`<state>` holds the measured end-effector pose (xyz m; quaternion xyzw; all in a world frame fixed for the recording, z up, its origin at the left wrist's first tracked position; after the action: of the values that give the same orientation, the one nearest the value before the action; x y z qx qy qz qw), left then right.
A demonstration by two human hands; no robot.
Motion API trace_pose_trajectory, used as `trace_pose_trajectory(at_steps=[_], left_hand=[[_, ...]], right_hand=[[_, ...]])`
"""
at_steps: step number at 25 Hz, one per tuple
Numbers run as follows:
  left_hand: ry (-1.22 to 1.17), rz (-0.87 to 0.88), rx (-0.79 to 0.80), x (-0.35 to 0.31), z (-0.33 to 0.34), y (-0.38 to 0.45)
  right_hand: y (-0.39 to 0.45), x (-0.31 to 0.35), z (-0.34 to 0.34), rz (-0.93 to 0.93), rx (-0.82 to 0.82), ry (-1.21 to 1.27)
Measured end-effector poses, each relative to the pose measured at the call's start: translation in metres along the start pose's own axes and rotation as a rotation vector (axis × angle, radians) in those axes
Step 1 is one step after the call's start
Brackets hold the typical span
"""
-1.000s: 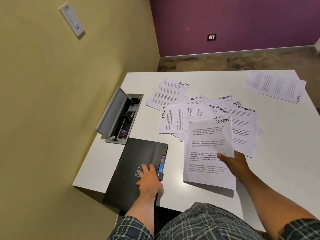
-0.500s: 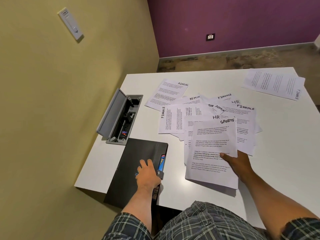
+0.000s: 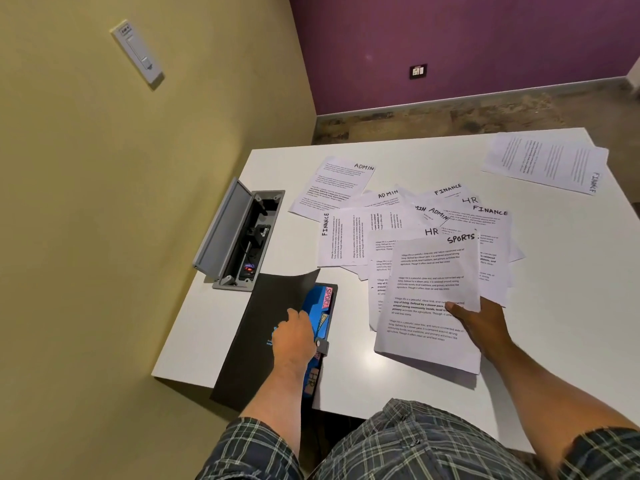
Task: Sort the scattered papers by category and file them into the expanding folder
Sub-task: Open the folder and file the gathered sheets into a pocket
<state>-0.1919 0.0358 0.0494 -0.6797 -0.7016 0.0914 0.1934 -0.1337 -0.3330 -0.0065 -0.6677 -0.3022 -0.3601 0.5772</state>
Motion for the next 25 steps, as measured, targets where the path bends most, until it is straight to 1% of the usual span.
trace_pose_trajectory(at_steps=[2, 5, 8, 12, 15, 18, 20, 22, 23, 25], left_hand=[[-0.003, -0.022, -0.059, 0.003, -0.008, 0.004], [-0.095, -0.074, -0.135, 0.007, -0.018, 0.011], [-0.192, -0.074, -0.178, 0.003, -0.028, 0.021], [-0.32, -0.008, -0.239, -0.007, -0.045, 0.03], [-0.405, 0.06, -0.258, -0.015, -0.059, 0.035], [-0.494, 0.077, -0.298, -0.021, -0.068, 0.04], [-0.578, 0.071, -0.338, -0.023, -0.07, 0.041], [-0.645, 0.057, -0.377, -0.025, -0.071, 0.041], [-0.67, 0.045, -0.391, -0.025, -0.071, 0.042], [-0.705, 0.012, -0.403, -0.025, -0.07, 0.043]], right_hand=[[-0.001, 0.006, -0.001, -0.004, -0.014, -0.006], [-0.004, 0.017, 0.002, -0.028, -0.01, -0.019], [-0.006, 0.033, 0.009, -0.062, -0.005, -0.011], [-0.007, 0.062, 0.021, -0.123, -0.018, 0.044], [-0.008, 0.082, 0.027, -0.167, -0.066, 0.112], [-0.011, 0.1, 0.038, -0.223, -0.08, 0.148], [-0.011, 0.112, 0.05, -0.253, -0.072, 0.117], [-0.013, 0.119, 0.067, -0.257, -0.024, 0.044], [-0.014, 0.121, 0.077, -0.26, 0.01, -0.026], [-0.015, 0.119, 0.092, -0.266, 0.062, -0.247]])
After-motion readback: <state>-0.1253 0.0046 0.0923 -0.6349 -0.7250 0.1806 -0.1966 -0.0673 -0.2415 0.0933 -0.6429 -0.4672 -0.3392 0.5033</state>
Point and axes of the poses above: each hand's wrist, its own y-axis towards the middle knuckle, its own z-axis out of the palm, x = y × z, the point moved 3 cm from there along y, towards the middle knuckle, and after that the axes turned 11 degrees about z, right-handed, at the moved point
